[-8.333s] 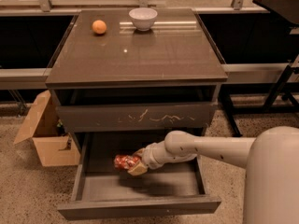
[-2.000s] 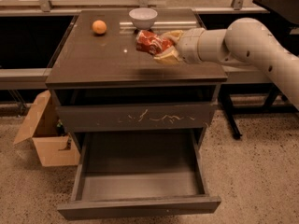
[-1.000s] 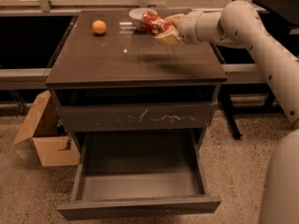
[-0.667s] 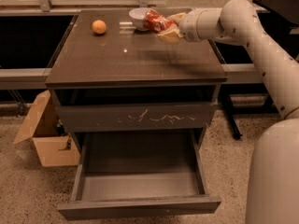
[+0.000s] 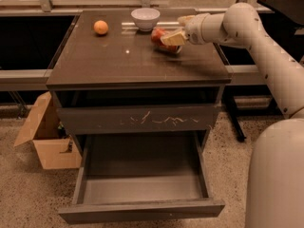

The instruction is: Pick coke can from middle drawer and place on counter

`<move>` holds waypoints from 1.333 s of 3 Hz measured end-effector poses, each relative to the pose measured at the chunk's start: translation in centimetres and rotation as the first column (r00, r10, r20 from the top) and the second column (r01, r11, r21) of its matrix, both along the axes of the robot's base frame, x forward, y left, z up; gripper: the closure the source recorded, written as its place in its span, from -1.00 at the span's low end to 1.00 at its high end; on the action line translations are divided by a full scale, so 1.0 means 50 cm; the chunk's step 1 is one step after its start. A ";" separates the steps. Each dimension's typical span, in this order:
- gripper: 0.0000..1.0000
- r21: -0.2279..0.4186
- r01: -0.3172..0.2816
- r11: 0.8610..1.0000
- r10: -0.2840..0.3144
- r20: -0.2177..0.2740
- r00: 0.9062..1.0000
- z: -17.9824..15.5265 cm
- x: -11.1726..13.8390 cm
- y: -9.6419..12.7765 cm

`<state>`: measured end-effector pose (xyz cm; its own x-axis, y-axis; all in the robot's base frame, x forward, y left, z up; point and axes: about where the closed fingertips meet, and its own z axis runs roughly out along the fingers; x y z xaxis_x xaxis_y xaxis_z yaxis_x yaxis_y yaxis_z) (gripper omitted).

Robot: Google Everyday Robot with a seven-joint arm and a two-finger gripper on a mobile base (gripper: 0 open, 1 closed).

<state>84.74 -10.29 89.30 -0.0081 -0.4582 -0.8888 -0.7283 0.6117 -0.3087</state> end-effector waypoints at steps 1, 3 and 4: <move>-1.00 0.032 0.044 0.999 -0.042 -0.052 0.998 -0.034 0.002 -0.008; -1.00 0.046 0.083 0.996 -0.082 -0.023 0.996 0.000 -0.001 -0.026; -1.00 0.045 0.097 0.994 -0.100 0.062 0.993 0.070 -0.019 -0.047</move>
Offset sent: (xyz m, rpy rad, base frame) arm 0.0001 -0.0202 -0.0195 0.0623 0.0736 -0.1088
